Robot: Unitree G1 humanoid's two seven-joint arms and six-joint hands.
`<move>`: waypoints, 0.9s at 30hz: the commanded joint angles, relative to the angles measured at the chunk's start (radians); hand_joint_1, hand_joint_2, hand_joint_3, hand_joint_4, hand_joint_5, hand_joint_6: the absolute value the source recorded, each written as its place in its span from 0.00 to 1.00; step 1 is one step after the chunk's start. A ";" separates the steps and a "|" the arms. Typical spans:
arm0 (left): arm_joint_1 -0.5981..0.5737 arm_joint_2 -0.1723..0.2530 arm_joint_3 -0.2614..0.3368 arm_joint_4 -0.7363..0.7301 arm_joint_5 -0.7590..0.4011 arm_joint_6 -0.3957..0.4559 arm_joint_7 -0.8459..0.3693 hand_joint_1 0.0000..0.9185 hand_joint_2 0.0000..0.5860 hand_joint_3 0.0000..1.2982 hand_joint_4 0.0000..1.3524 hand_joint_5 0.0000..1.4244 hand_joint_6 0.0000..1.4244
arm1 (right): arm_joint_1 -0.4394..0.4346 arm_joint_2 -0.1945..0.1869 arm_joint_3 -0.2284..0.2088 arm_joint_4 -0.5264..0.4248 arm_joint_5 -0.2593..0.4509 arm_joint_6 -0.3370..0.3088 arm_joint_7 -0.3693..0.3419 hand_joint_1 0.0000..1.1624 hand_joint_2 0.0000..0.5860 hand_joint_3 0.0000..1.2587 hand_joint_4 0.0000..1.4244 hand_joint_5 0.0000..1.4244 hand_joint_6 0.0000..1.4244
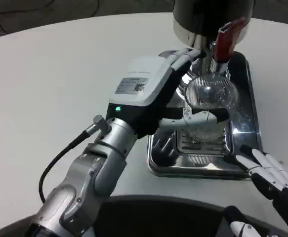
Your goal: Grasp the cup under the faucet to collect the drink, then remove the cup.
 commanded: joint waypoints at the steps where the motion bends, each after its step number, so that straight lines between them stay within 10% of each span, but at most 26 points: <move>1: 0.081 0.026 0.053 -0.122 -0.022 0.011 -0.024 0.14 0.12 0.14 0.12 0.30 0.61 | 0.004 0.007 0.002 0.003 0.006 -0.002 -0.001 0.20 0.72 0.10 0.00 0.00 0.00; 12: 0.248 0.054 0.260 -0.519 -0.202 -0.003 -0.115 0.13 0.14 0.20 0.20 0.31 0.55 | -0.017 0.016 0.019 0.020 -0.003 0.007 0.001 0.21 0.72 0.11 0.00 0.00 0.00; 18: 0.219 0.043 0.352 -0.593 -0.501 -0.036 -0.235 0.05 0.18 0.28 0.30 0.34 0.40 | -0.026 0.016 0.025 0.024 -0.011 0.010 0.002 0.21 0.72 0.11 0.00 0.00 0.00; 27: 0.017 0.051 0.418 -0.523 -0.978 0.159 -0.514 0.00 0.19 0.24 0.22 0.27 0.30 | -0.023 0.015 0.031 0.021 -0.021 0.007 0.004 0.21 0.72 0.11 0.00 0.00 0.00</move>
